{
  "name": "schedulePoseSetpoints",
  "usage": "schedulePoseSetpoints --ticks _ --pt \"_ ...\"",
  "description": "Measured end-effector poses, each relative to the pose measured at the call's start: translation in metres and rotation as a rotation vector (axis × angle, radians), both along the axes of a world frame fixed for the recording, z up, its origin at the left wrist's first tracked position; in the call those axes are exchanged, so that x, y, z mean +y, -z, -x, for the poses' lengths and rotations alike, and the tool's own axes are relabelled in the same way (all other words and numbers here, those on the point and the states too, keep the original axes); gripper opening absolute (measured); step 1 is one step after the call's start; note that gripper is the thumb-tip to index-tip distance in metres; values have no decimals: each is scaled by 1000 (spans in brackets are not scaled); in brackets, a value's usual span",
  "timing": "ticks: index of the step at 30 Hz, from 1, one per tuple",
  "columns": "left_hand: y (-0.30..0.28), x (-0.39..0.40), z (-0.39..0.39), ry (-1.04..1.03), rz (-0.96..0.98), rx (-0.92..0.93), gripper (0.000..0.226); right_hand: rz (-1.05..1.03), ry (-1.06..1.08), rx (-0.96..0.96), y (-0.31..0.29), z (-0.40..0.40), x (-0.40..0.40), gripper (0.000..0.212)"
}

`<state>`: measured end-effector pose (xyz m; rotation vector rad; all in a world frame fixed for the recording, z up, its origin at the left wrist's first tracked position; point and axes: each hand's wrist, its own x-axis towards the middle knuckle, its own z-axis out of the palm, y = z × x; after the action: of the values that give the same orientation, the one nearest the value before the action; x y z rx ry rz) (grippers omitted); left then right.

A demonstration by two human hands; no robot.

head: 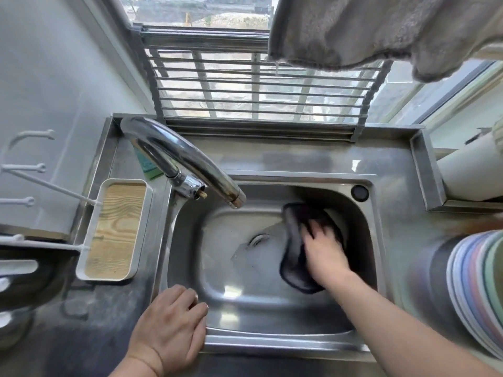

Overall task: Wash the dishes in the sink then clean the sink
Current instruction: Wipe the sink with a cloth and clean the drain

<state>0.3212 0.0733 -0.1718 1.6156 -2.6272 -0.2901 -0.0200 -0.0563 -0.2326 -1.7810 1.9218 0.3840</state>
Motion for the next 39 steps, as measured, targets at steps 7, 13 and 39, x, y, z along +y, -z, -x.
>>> schedulePoseSetpoints --ticks 7,13,39 --pt "7 0 -3 15 0 0 13 -74 -188 -46 60 -25 7 80" --pt "5 0 -2 13 16 1 15 -91 -375 -93 80 -76 -7 65" --pt "6 0 -1 15 -37 37 11 -522 59 -805 16 -249 37 40"
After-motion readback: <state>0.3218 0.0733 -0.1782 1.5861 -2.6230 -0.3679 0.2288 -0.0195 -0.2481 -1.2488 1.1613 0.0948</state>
